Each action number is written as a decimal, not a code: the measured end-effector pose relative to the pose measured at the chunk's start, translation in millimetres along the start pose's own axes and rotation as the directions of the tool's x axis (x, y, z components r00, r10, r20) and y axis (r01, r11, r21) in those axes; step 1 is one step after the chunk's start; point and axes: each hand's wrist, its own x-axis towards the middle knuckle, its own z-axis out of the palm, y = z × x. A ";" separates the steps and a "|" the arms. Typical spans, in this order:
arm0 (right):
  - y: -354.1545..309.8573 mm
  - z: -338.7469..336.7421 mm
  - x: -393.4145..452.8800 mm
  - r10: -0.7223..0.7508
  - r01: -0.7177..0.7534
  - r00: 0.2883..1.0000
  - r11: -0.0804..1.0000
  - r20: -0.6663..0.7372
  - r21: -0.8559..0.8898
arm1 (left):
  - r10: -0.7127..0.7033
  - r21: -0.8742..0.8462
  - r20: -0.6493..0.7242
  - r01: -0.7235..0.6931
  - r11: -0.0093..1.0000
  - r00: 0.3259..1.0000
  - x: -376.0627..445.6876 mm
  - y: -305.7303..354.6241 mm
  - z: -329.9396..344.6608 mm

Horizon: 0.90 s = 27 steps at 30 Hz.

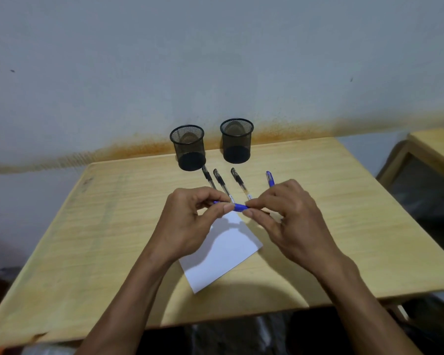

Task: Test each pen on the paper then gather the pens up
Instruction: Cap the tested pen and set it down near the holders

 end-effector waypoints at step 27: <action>96.8 25.4 54.1 0.774 -0.729 0.630 0.560 -0.063 -0.394 | -0.097 0.454 -0.147 0.154 0.877 0.984 64.1 -36.4 64.9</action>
